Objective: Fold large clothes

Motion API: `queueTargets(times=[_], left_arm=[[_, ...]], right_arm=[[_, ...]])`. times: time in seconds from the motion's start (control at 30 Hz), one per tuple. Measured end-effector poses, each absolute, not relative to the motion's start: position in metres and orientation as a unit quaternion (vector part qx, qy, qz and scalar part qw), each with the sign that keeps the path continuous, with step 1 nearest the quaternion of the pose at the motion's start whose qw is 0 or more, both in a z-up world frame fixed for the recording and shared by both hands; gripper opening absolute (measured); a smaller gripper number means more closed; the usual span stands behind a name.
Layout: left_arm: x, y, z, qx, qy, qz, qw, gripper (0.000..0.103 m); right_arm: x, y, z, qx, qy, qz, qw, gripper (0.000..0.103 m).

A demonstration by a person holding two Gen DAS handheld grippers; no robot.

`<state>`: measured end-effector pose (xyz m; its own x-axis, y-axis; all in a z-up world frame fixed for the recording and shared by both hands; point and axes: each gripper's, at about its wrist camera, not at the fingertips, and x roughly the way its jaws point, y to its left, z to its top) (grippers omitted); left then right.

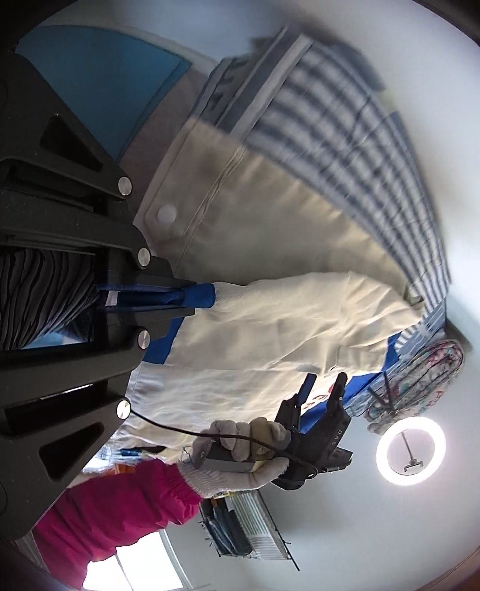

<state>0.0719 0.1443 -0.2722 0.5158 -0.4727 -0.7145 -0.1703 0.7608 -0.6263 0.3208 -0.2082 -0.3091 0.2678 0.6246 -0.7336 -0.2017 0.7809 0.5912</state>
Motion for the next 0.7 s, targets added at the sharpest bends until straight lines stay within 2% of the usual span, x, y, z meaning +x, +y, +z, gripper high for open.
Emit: queueTargets(times=[0.03,0.07,0.17,0.23,0.33,0.4,0.47,0.53,0.7], left_arm=[[0.071,0.148,-0.273,-0.333,0.486,-0.087,0.803,0.002],[0.070,0.152,-0.274,-0.339,0.488,-0.083,0.800,0.002],[0.065,0.157,-0.276,-0.350,0.484,-0.084,0.798,0.002],[0.066,0.151,-0.287,-0.330,0.502,-0.077,0.795,0.002],[0.066,0.144,-0.302,-0.307,0.528,-0.067,0.789,0.002],[0.065,0.141,-0.302,-0.297,0.524,-0.065,0.795,0.002],[0.062,0.141,-0.296,-0.297,0.514,-0.064,0.802,0.002],[0.059,0.146,-0.288,-0.297,0.501,-0.058,0.811,0.002],[0.053,0.160,-0.279,-0.277,0.478,-0.020,0.833,0.002]], right_arm=[[0.328,-0.203,-0.312,0.183,0.551,0.266,0.770,0.024],[0.330,-0.197,-0.313,0.164,0.571,0.259,0.762,0.004],[0.316,-0.190,-0.289,0.111,0.557,0.274,0.776,0.002],[0.309,-0.194,-0.285,0.072,0.546,0.260,0.793,0.002],[0.318,-0.200,-0.306,-0.010,0.585,0.197,0.786,0.004],[0.322,-0.209,-0.297,-0.007,0.578,0.202,0.791,0.007],[0.325,-0.214,-0.276,0.017,0.554,0.226,0.801,0.032],[0.327,-0.209,-0.250,0.001,0.523,0.237,0.819,0.046],[0.346,-0.179,-0.244,-0.012,0.501,0.270,0.822,0.046]])
